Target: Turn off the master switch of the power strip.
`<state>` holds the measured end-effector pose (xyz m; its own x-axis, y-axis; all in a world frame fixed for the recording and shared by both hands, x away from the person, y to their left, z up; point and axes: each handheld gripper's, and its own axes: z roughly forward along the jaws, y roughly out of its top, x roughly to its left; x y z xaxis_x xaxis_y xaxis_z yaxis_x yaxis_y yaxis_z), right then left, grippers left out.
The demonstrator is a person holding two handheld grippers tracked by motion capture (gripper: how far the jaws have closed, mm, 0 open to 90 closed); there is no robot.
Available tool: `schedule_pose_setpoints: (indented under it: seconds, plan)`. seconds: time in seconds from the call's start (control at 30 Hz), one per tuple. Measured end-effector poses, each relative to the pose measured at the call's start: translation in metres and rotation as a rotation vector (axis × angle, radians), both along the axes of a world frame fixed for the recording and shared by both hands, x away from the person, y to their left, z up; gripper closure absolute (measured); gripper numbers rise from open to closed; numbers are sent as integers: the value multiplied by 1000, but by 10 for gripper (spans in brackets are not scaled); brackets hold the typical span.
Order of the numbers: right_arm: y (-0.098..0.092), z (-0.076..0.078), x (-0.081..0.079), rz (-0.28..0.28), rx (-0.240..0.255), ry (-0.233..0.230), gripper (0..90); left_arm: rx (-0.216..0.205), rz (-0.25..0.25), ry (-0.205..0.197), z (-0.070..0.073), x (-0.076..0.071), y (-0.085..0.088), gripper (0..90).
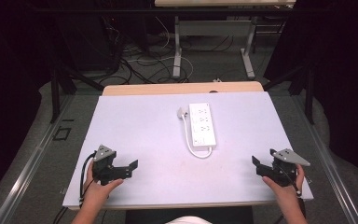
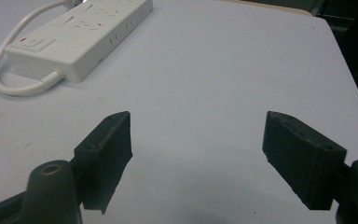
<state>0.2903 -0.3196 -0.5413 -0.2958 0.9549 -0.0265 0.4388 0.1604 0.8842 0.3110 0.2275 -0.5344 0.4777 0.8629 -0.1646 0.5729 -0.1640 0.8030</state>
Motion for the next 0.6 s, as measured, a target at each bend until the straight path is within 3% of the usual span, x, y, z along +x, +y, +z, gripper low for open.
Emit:
schedule_pose_setpoints:
  seconds: [0.07, 0.1, 0.23, 0.33, 0.37, 0.4, 0.43, 0.6]
  plan:
    - [-2, -2, 0, -3, 11, -17, 236, -4, 0, -3, 0, 0, 0, 10]
    - [-3, -1, -1, -4, 17, 4, 236, -6, 4, -3, -1, 1, 0, 10]
    - [-4, -2, 0, -5, 35, 2, 252, -6, 14, -13, -2, 2, 0, 10]
    - [-3, -3, 1, 4, 26, -15, 249, -6, 14, -20, -3, 2, 1, 10]
    - [-2, -2, 0, 6, 14, 3, 242, -11, 15, -23, -3, 2, 1, 10]
    - [-1, -3, 1, 15, 18, -18, 240, -10, 14, -19, -3, 2, 1, 10]
    - [-1, -1, 0, 25, 10, 2, 240, -14, 18, -20, -3, 1, 1, 10]
    - [7, 2, 1, 43, -2, -10, 263, -19, 26, -25, -3, 0, 2, 10]
